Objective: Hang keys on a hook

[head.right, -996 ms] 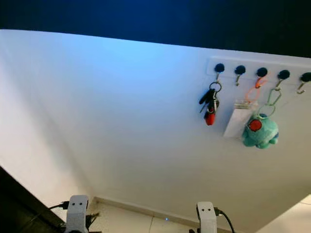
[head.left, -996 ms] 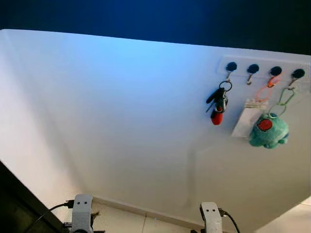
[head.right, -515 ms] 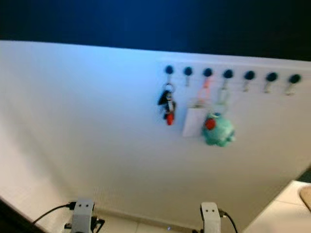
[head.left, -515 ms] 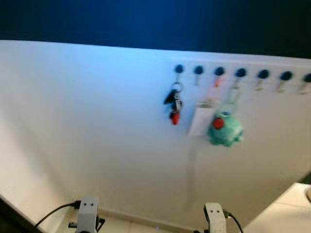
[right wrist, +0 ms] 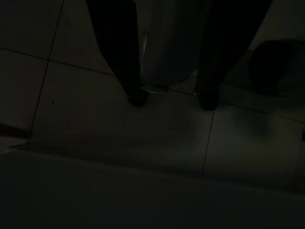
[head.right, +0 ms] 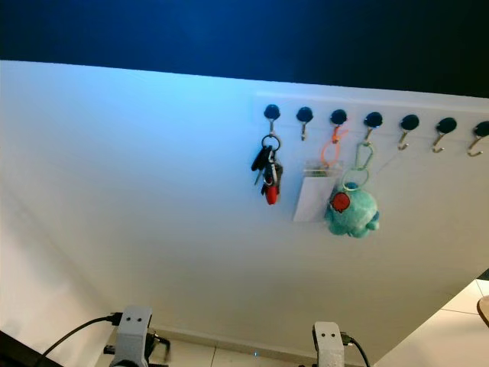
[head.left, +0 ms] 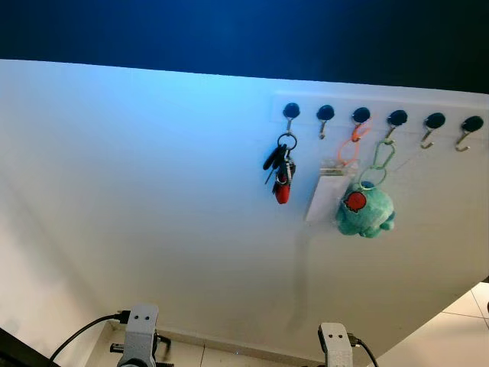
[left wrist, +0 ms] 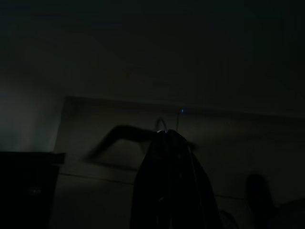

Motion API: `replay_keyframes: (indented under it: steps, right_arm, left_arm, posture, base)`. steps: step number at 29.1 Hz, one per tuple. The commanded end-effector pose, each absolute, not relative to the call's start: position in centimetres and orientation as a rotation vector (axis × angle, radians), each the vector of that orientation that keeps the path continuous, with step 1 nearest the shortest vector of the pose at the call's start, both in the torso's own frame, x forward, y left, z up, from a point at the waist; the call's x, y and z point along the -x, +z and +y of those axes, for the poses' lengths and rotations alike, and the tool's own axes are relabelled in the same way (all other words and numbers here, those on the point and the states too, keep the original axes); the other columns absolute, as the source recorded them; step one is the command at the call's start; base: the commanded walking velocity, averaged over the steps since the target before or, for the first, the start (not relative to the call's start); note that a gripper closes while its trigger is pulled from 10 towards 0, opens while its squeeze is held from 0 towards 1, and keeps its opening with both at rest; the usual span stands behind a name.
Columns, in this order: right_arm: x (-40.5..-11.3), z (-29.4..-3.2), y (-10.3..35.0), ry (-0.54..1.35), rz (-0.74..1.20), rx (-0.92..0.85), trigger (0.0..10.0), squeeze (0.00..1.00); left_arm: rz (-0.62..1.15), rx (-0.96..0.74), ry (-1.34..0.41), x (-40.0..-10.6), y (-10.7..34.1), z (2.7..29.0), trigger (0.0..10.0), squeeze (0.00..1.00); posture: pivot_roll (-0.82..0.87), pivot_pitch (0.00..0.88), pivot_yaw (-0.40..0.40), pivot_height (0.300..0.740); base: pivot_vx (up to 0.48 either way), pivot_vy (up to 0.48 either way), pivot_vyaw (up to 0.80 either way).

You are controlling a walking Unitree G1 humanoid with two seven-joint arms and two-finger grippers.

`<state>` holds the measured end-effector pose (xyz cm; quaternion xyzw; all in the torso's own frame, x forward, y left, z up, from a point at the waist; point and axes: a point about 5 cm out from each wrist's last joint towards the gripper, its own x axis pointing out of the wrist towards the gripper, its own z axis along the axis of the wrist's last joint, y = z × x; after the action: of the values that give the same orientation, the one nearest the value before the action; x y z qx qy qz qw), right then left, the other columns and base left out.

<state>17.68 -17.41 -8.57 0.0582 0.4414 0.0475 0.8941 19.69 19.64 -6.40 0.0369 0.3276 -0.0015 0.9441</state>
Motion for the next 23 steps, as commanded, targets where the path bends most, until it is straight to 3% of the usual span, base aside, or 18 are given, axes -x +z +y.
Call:
replay_keyframes:
  steps: [1, 23]
  right_arm:
    - [-17.1, -17.7, -8.8, 0.09, 0.933, -0.121, 10.0, 0.0]
    - [-16.6, -18.7, -9.1, 0.044, 0.977, -0.094, 10.0, 0.0]
  left_arm:
    - [0.679, -0.082, -0.014, -19.4, -6.6, 19.7, 10.0, 0.0]
    - [0.708, -0.022, 0.087, -18.2, -7.0, 21.2, 10.0, 0.0]
  posture:
    - [0.03, 0.032, 0.015, 0.74]
    - [0.04, 0.033, 0.002, 0.74]
  base:
    - [0.0, 0.0, 0.0]
    - [0.0, 0.0, 0.0]
